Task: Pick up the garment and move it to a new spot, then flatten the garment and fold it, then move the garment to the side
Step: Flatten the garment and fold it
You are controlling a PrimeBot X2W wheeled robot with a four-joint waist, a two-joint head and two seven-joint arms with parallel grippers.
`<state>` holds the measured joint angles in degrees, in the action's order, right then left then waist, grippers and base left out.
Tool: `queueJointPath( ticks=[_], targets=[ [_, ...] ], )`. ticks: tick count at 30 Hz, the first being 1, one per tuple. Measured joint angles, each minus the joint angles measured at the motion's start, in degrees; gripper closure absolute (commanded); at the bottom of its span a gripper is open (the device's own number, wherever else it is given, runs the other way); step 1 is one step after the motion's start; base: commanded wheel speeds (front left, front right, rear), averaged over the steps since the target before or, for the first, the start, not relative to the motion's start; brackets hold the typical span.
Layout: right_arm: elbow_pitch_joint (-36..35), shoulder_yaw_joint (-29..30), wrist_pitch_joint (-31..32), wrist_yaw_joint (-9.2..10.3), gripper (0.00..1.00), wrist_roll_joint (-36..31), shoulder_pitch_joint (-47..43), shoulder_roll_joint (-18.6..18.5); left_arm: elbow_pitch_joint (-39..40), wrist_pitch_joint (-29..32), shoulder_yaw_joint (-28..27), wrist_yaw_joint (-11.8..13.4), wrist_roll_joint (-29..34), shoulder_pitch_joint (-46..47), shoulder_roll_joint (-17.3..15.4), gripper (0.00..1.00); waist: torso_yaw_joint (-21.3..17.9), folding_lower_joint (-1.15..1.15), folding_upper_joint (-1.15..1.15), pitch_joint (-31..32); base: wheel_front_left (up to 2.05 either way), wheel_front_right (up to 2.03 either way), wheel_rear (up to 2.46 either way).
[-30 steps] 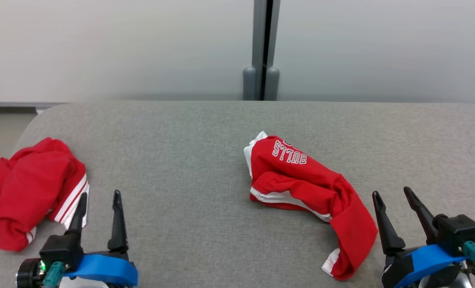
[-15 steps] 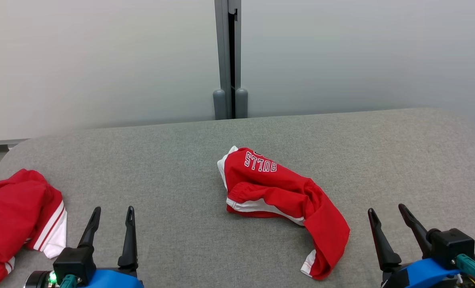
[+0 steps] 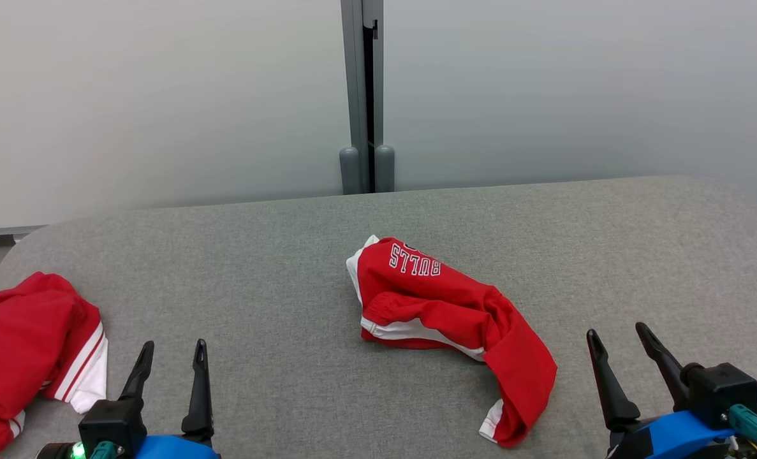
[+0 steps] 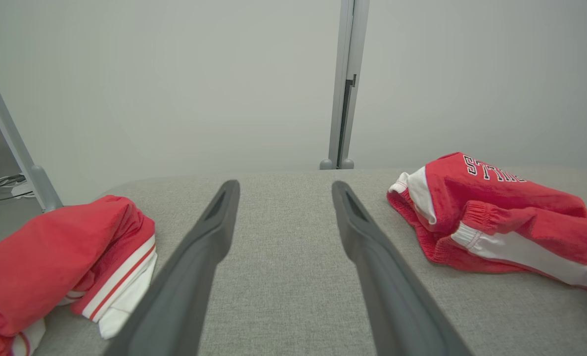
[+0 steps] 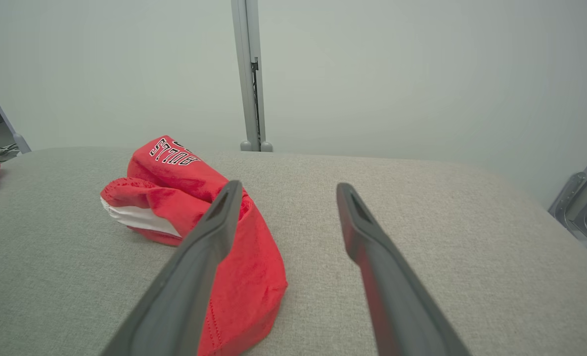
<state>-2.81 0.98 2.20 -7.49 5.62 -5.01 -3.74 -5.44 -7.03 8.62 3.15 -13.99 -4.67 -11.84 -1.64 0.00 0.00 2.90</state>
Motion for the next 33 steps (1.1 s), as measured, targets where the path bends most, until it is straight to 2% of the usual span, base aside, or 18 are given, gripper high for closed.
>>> queueJointPath(
  ticks=[9, 13, 22, 29, 30, 31, 32, 33],
  targets=[
    [-0.07, -0.03, -0.01, 0.00, 0.00, -0.01, 0.04, -0.08, 0.02, 0.14, 0.25, 0.22, -0.21, -0.04, -0.19, 0.00, 0.44, 0.00, 0.00, -0.27, 0.00, 0.00, 0.00],
    [0.66, -2.04, 0.70, 0.00, 0.00, -0.21, 0.14, -0.54, 0.66, 0.14, 0.88, 0.35, -0.12, 0.14, -0.16, 0.00, 0.80, 0.00, 0.00, -1.12, 0.00, 0.00, 0.00],
    [7.49, -9.67, 1.76, 0.00, 0.00, -2.05, 1.16, -1.65, 1.24, -0.80, 2.57, -0.15, 0.30, 4.07, 0.25, 0.00, 2.27, 0.01, -0.02, -6.28, 0.00, 0.00, 0.00],
    [12.43, -10.26, 0.64, 0.00, 0.00, -7.40, 5.84, -2.14, -0.42, -2.22, 3.22, -0.57, 0.31, 7.25, 0.65, 0.00, 4.22, 0.01, -0.02, -10.45, 0.00, 0.00, 0.00],
    [12.73, -9.88, 0.27, 0.00, 0.37, -7.57, 6.15, -2.01, -0.64, -2.31, 3.27, -0.57, 0.30, 7.42, 0.70, 0.00, 4.42, 0.01, -0.02, -10.79, 0.00, 0.00, 0.00],
    [12.99, -9.65, 0.02, 0.00, 0.82, -7.57, 6.33, -1.90, -0.88, -2.52, 3.32, -0.57, 0.30, 7.52, 0.77, 0.00, 4.59, 0.01, -0.02, -11.04, 0.00, 0.00, 0.00],
    [13.13, -9.16, -0.31, 0.00, 1.00, -7.53, 6.53, -1.72, -1.08, -2.67, 3.36, -0.57, 0.30, 7.65, 0.87, 0.00, 4.71, 0.01, -0.02, -11.20, 0.00, 0.00, 0.00],
    [13.04, -8.57, -0.87, 0.00, 1.00, -7.48, 6.77, -1.53, -1.32, -2.72, 3.44, -0.56, 0.29, 7.87, 0.88, 0.00, 4.76, 0.01, -0.02, -11.30, 0.00, 0.00, 0.00]
  ],
)
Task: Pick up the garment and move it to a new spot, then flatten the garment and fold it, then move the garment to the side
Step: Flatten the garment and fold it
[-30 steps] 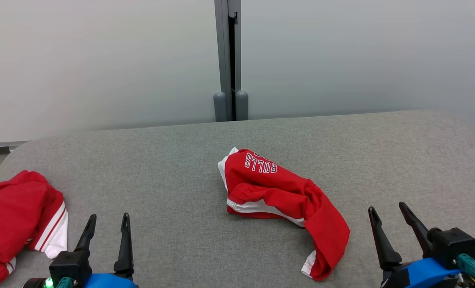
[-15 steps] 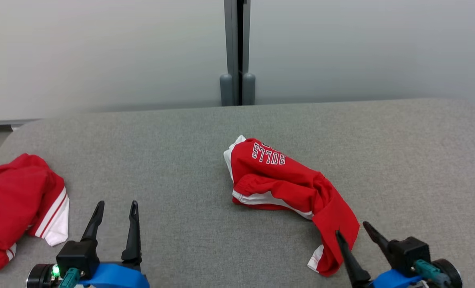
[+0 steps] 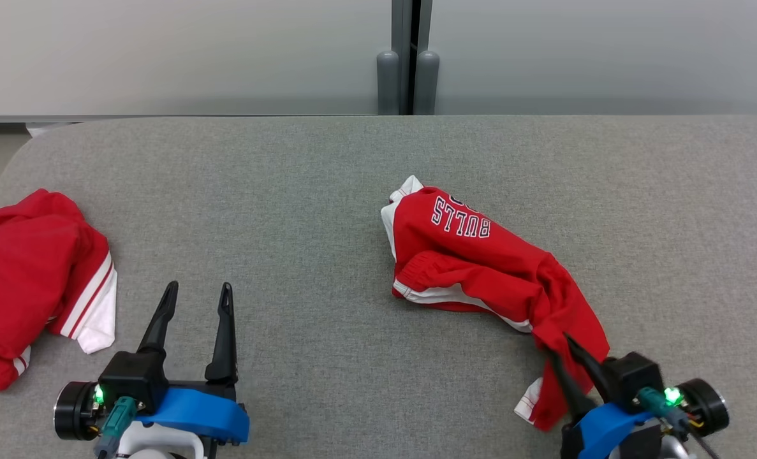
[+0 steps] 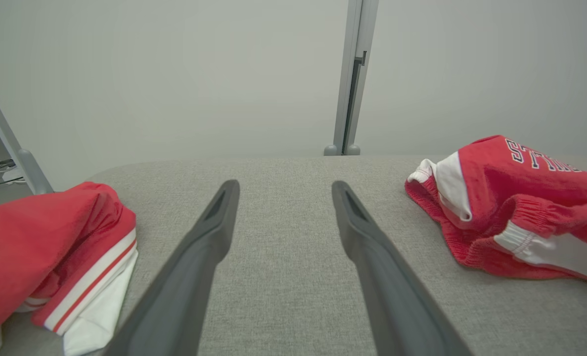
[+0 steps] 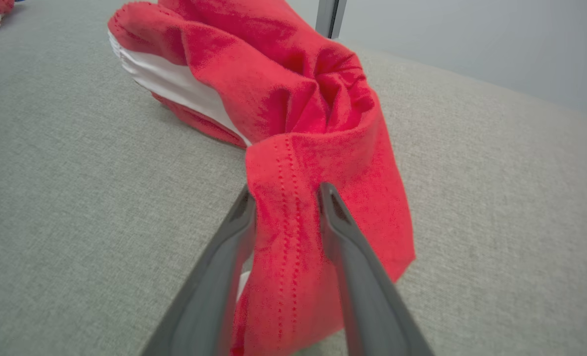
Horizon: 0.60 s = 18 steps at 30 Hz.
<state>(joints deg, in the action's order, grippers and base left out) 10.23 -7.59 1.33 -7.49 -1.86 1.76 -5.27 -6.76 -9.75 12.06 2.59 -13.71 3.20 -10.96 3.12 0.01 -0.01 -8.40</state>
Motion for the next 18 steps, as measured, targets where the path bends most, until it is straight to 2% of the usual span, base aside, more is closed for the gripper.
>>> queueJointPath(
  ticks=[8, 13, 14, 15, 16, 18],
  targets=[
    [-2.13, 7.70, -2.24, 0.00, 1.00, 2.74, 1.83, 0.34, -0.42, -0.79, 0.26, 0.40, 0.00, 1.04, 0.11, 0.00, -0.64, -0.01, 0.00, -0.66, 0.00, 0.00, 0.00],
    [-0.30, 13.28, -2.81, 0.00, 1.00, 4.61, 4.47, 0.63, 0.09, -0.88, 0.59, 0.40, 0.01, 2.38, -0.02, 0.00, -1.13, -0.01, 0.00, -2.53, 0.00, 0.00, 0.00],
    [0.60, 14.29, -3.02, 0.00, 0.79, 5.56, 5.07, 0.79, 0.12, -0.87, 0.67, 0.40, 0.01, 2.71, -0.08, 0.00, -1.17, -0.01, 0.00, -2.97, 0.00, 0.00, 0.00],
    [1.60, 15.10, -3.28, 0.00, 0.28, 6.59, 5.67, 0.90, 0.13, -0.87, 0.75, 0.40, 0.01, 3.03, -0.07, 0.00, -1.20, -0.01, 0.00, -3.40, 0.00, 0.00, 0.00],
    [2.65, 15.77, -3.71, 0.00, 0.00, 6.75, 6.30, 0.98, 0.13, -0.90, 0.78, 0.40, 0.01, 3.27, -0.09, 0.00, -1.19, 0.00, 0.00, -3.79, 0.00, 0.00, 0.00],
    [4.74, 16.88, -4.58, 0.00, 0.00, 7.61, 7.48, 1.12, 0.07, -0.97, 0.97, 0.40, 0.01, 3.74, -0.05, 0.00, -1.16, 0.00, 0.00, -4.47, 0.00, 0.00, 0.00]
  ],
)
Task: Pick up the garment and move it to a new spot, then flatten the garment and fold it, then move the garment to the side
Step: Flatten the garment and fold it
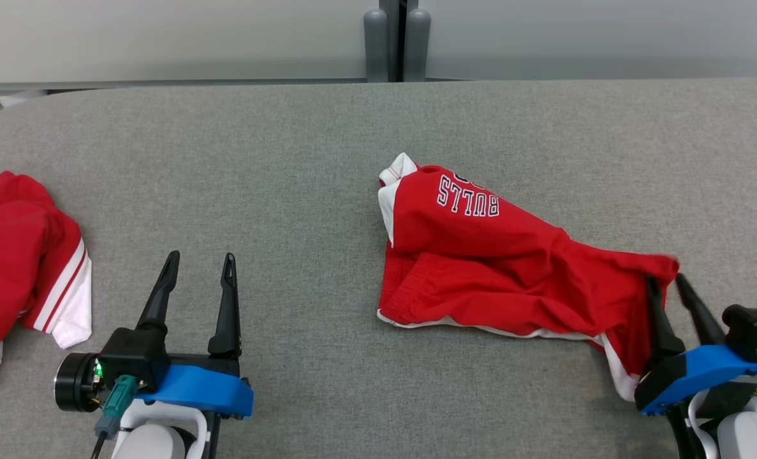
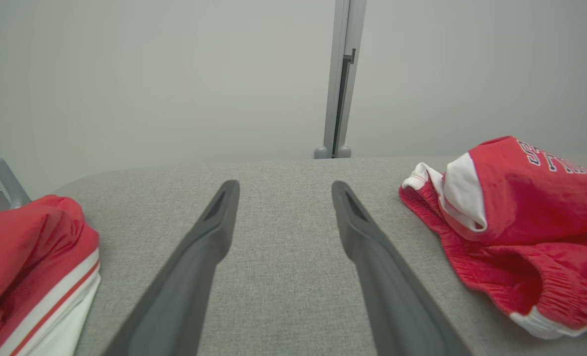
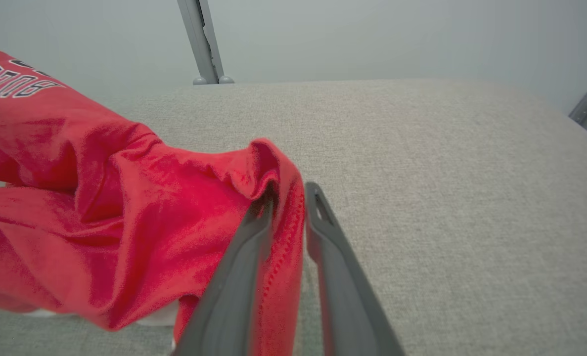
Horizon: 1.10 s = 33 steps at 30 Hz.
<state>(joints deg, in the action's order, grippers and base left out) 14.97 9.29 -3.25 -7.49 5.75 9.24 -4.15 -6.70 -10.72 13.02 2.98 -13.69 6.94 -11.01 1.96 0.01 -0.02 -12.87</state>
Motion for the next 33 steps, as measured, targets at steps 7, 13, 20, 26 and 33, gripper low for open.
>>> queueJointPath(
  ticks=[7, 13, 20, 26, 33],
  targets=[
    [1.57, 1.98, -6.21, 0.00, 0.00, 0.37, 1.42, -1.18, -0.81, -0.57, 0.25, 0.09, -0.01, 0.57, -0.01, 0.00, 0.12, 0.00, 0.00, -0.38, 0.00, 0.00, 0.00],
    [-4.68, -2.87, -7.54, 0.00, 0.00, -0.24, -0.14, -2.23, -1.71, -0.92, 0.34, 0.60, -0.27, -0.51, -0.14, 0.00, -0.11, 0.00, 0.01, 2.44, 0.00, 0.00, 0.00],
    [-12.96, -5.77, -2.75, 0.00, 0.00, -0.05, -7.12, -1.59, -1.97, -0.46, 0.66, 1.01, -0.44, -3.24, -0.78, 0.00, -0.61, -0.02, 0.03, 6.71, 0.00, 0.00, 0.00],
    [-17.35, -6.35, 0.15, 0.00, 0.00, 0.44, -11.54, -0.71, -1.29, 0.21, 0.69, 1.54, -1.00, -5.50, -1.21, 0.00, -1.42, -0.02, 0.03, 8.86, 0.00, 0.00, 0.00],
    [-19.49, -6.09, 1.25, 0.00, 0.00, 0.45, -12.76, -0.26, -0.23, 0.81, 0.83, 2.00, -1.44, -6.54, -1.51, 0.00, -1.74, -0.01, 0.03, 9.43, 0.00, 0.00, 0.00]
  ],
)
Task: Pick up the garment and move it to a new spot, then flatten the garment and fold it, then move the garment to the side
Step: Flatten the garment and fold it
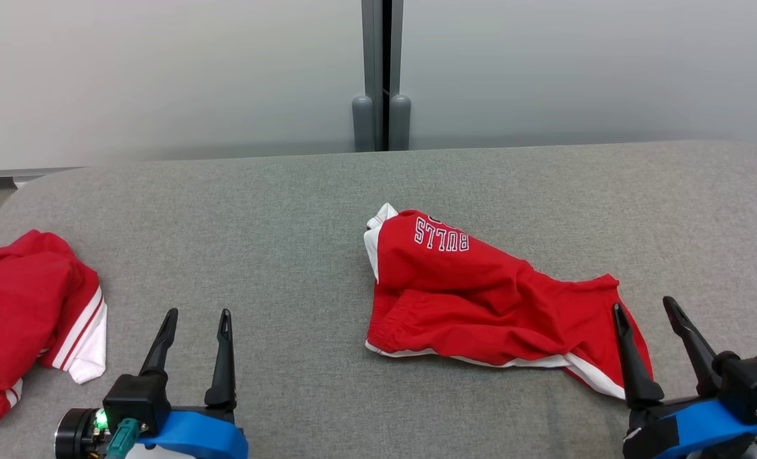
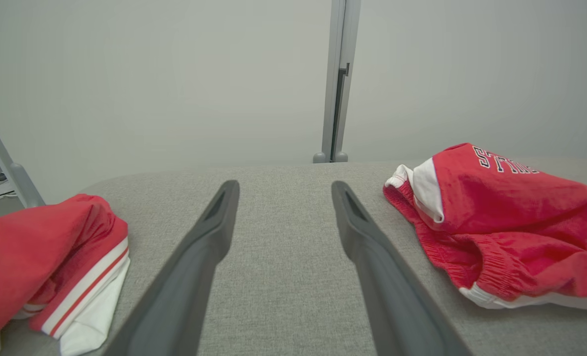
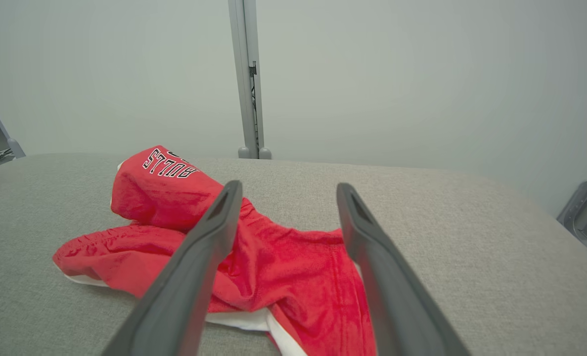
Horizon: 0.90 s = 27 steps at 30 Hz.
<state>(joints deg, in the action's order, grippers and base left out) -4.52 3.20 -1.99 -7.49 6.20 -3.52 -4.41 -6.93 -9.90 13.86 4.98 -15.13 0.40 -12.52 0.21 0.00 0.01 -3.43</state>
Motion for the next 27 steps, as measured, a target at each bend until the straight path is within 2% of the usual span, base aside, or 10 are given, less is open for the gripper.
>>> queueJointPath(
  ticks=[10, 13, 19, 23, 27],
  targets=[
    [-0.45, -0.08, 0.43, 0.00, 0.00, 0.00, -0.28, 0.23, 0.92, 0.31, 0.73, 0.03, 0.00, -0.02, -0.41, 0.00, 0.03, 0.00, 0.00, -0.37, 0.00, 0.00, 0.00],
    [-0.62, -0.11, 0.44, 0.00, 0.00, -0.01, -0.22, 0.23, 1.51, 0.56, 2.11, -0.85, 0.09, 0.94, -0.34, 0.00, 0.03, 0.00, 0.00, -0.99, 0.00, 0.00, 0.00],
    [-0.98, -0.83, 0.51, 0.00, 0.00, -0.09, 0.98, 0.11, 0.33, 3.53, 7.56, -5.44, 0.55, 7.24, 1.37, 0.00, -0.39, 0.01, -0.01, -3.97, 0.00, 0.00, 0.00],
    [-0.91, -1.66, 0.51, 0.00, 0.00, -0.09, 2.13, 0.00, -4.80, 8.62, 12.05, -9.22, -1.10, 10.99, 4.22, 0.00, -1.36, 0.02, -0.01, -6.42, 0.00, 0.00, 0.00],
    [-0.20, -2.24, 0.31, 0.00, 0.00, 0.01, 3.39, -0.07, -11.33, 12.92, 14.97, -11.12, -3.96, 13.85, 5.73, 0.00, -2.75, 0.02, -0.02, -8.28, 0.00, 0.00, 0.00]
  ],
)
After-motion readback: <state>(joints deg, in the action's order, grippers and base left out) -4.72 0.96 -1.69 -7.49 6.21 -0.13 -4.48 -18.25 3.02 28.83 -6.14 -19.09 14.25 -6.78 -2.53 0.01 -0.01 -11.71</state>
